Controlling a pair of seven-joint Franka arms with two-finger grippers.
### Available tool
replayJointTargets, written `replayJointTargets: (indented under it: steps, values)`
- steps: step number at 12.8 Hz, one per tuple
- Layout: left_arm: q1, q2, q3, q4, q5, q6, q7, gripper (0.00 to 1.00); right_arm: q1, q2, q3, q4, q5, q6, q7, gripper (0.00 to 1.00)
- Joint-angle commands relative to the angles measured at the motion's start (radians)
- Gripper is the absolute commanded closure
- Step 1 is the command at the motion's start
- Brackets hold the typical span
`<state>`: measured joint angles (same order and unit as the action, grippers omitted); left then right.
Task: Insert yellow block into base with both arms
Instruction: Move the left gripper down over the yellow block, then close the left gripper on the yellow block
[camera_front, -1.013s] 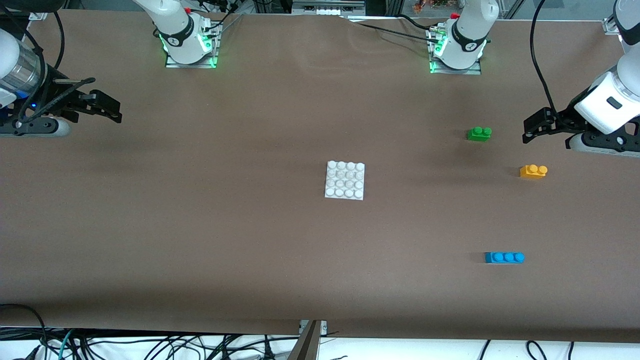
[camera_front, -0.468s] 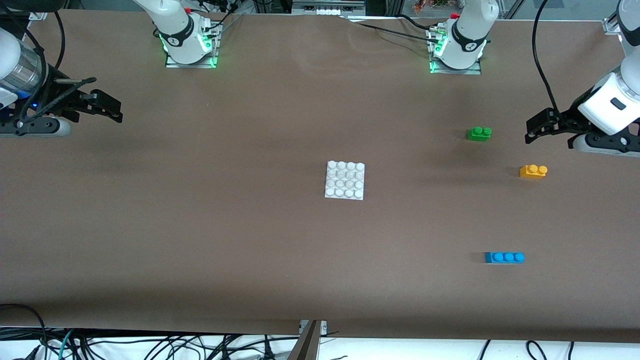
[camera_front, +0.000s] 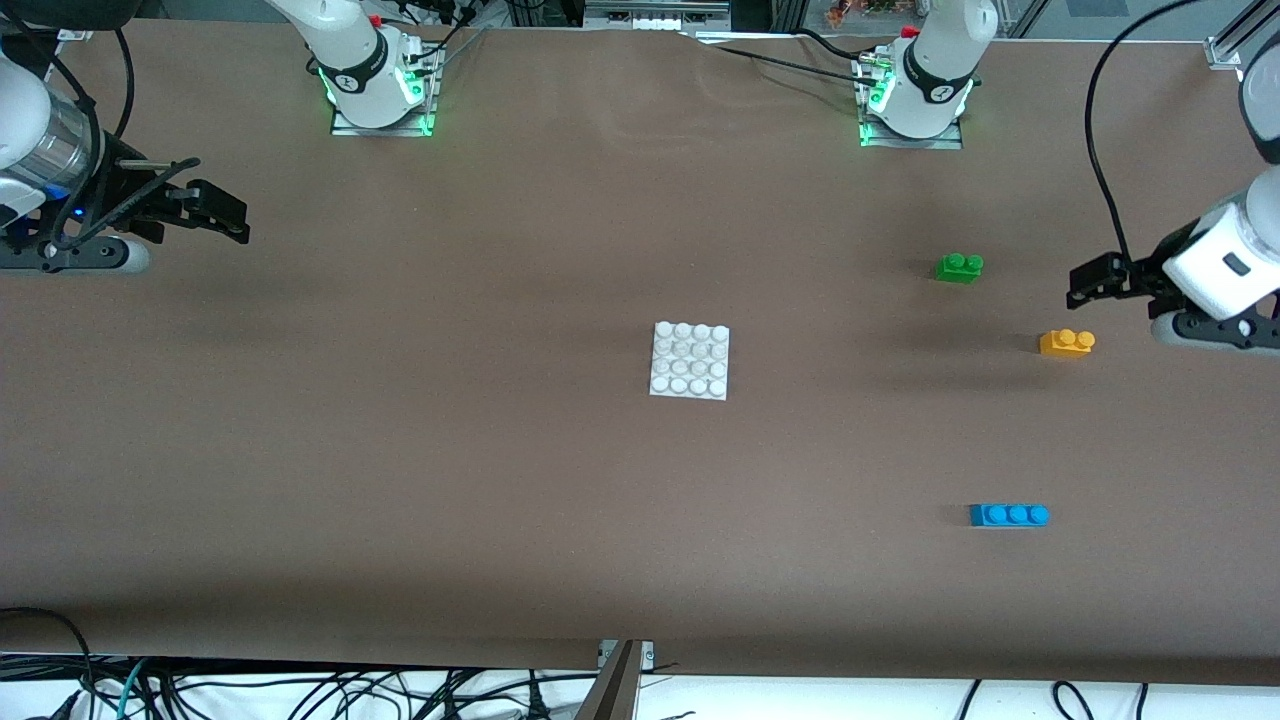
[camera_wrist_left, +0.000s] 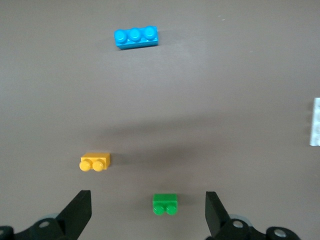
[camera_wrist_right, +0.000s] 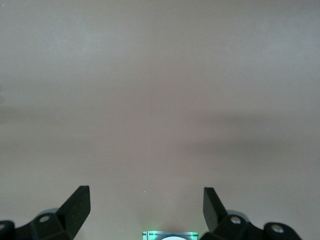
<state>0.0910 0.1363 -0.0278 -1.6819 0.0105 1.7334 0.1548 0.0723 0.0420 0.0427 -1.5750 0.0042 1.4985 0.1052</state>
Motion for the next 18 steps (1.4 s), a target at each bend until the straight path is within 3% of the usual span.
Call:
replayJointTargets:
  steps: [1, 8, 12, 18]
  values:
    - [0.019, 0.011, -0.006, -0.06, 0.028, 0.075, 0.049, 0.0, 0.001, -0.04, 0.005, -0.043, -0.012, 0.005, 0.002, 0.0]
    - [0.09, 0.012, -0.004, -0.286, 0.085, 0.336, 0.127, 0.0, 0.001, -0.036, 0.003, -0.04, -0.013, 0.009, -0.01, 0.0]
    - [0.197, 0.041, -0.006, -0.478, 0.121, 0.635, 0.276, 0.0, 0.0, -0.036, 0.003, -0.04, -0.015, 0.009, -0.01, 0.0]
    - [0.272, 0.15, -0.004, -0.581, 0.125, 0.868, 0.345, 0.0, 0.0, -0.036, 0.003, -0.04, -0.021, 0.008, -0.01, 0.0]
